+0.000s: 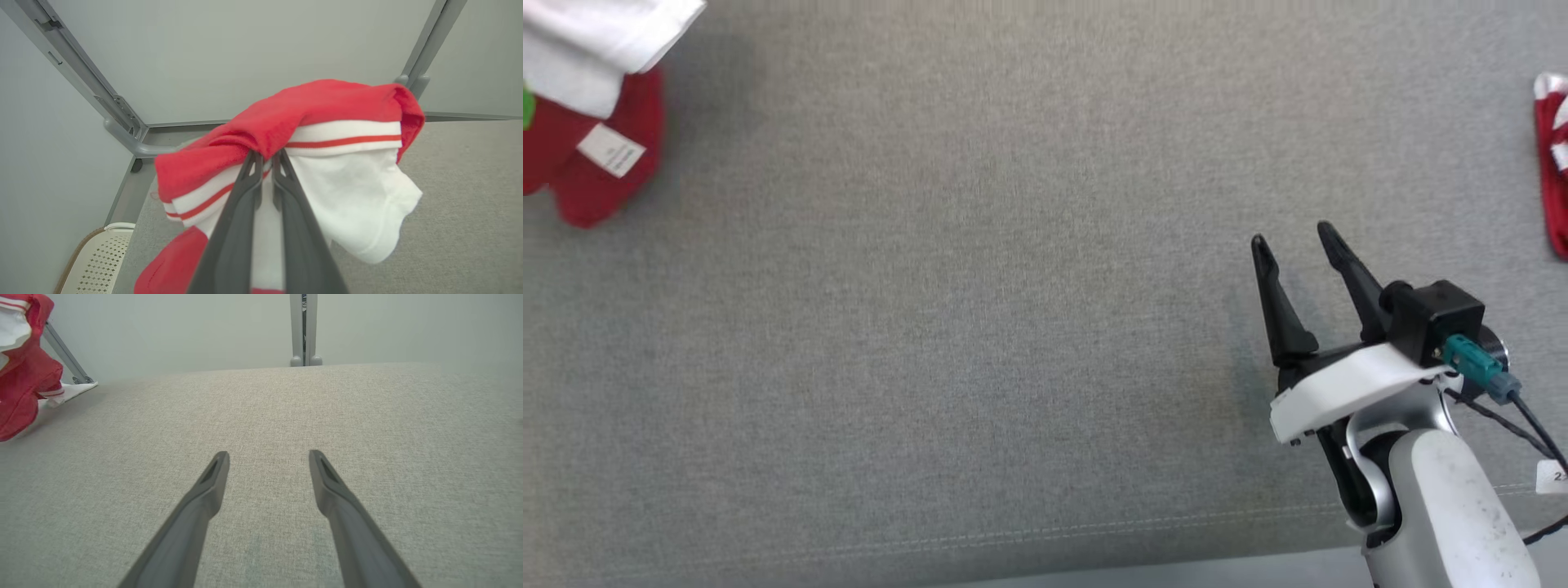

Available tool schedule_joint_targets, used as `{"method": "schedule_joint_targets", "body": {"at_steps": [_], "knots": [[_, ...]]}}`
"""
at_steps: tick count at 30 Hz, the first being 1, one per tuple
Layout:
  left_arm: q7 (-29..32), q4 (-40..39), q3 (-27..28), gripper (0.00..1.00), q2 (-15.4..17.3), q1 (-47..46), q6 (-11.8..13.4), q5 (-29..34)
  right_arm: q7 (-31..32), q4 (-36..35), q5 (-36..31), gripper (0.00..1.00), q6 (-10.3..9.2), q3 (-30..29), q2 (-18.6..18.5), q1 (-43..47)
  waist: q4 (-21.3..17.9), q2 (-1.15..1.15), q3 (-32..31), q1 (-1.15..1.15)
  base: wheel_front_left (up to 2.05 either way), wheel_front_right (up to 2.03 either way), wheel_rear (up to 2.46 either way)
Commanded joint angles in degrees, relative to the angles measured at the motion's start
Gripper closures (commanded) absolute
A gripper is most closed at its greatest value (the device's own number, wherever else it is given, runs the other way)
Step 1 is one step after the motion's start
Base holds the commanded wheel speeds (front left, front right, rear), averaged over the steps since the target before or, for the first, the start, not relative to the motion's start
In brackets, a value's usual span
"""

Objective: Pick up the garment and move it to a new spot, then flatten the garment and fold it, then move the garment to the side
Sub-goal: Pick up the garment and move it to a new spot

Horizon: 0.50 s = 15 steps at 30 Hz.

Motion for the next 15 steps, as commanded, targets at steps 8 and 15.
{"method": "schedule_joint_targets", "body": {"at_steps": [8, 15], "knots": [[1.62, -4.54, -2.26, 1.00, -6.04, -2.49, 0.77, -0.33, -1.59, 3.35, 1.75, 0.00, -0.03, 0.66, 0.31, 3.42, -4.18, 0.00, -12.30, 0.00, 0.00, 0.00, 0.00], [1.40, -6.24, -5.25, 1.00, -15.04, 1.90, 3.70, -0.95, -2.81, 4.89, 4.06, 0.00, -0.03, 1.60, 0.38, 4.96, -6.79, 0.00, -14.56, 0.00, 0.00, 0.00, 0.00]]}}
